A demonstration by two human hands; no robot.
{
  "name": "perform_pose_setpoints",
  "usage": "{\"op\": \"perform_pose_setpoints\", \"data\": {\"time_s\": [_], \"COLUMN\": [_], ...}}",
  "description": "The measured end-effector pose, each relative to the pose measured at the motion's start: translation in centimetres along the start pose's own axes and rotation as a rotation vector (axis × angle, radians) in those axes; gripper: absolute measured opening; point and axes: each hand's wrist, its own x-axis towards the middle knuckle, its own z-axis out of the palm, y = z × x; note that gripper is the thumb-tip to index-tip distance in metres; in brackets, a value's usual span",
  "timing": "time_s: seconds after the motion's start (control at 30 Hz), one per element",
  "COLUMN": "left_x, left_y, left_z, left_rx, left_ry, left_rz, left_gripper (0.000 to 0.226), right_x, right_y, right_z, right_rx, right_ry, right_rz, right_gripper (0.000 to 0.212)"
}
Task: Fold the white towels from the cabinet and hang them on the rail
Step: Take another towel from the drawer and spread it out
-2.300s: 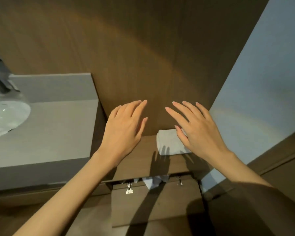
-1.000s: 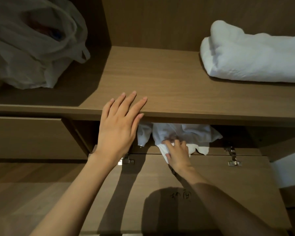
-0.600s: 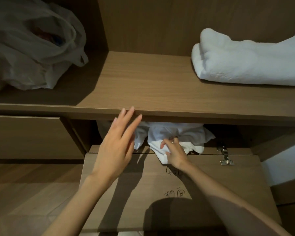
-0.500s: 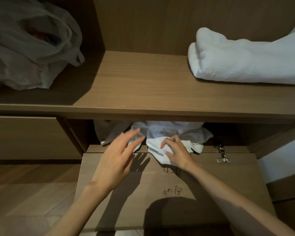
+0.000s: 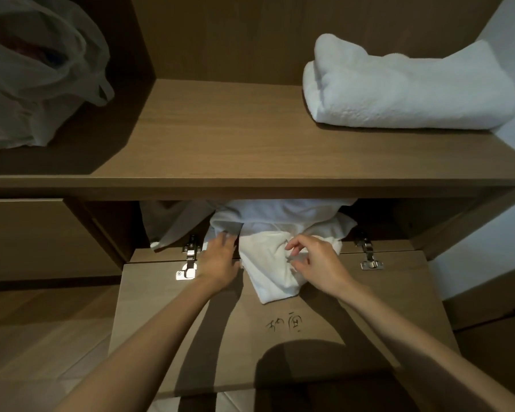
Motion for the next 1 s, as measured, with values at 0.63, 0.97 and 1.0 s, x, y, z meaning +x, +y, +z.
{"op": "perform_pose_setpoints", "data": {"time_s": [0.63, 0.97, 1.0], "left_x": [-0.1, -6.3, -7.1], "left_y": [-2.4, -0.4, -0.5], "left_z": [1.3, -7.5, -8.5], "left_rx": [-0.152, -0.491, -0.5], "left_ry": [0.178, 0.55, 0.569], "left_rz": [-0.15, 0.127, 0.148], "left_gripper": [0.035, 0.015, 0.015], "right_x": [0.0, -1.2, -1.4], "right_y": [-1.7, 1.3, 1.6], "right_z": [-4.1, 5.0, 6.0], "right_rx": [-0.24, -0.036, -0.012], "right_ry": [0.218, -0.051, -0.091], "right_rz": [-0.095, 0.081, 0.106], "right_gripper": [0.01, 0.028, 0.028]}}
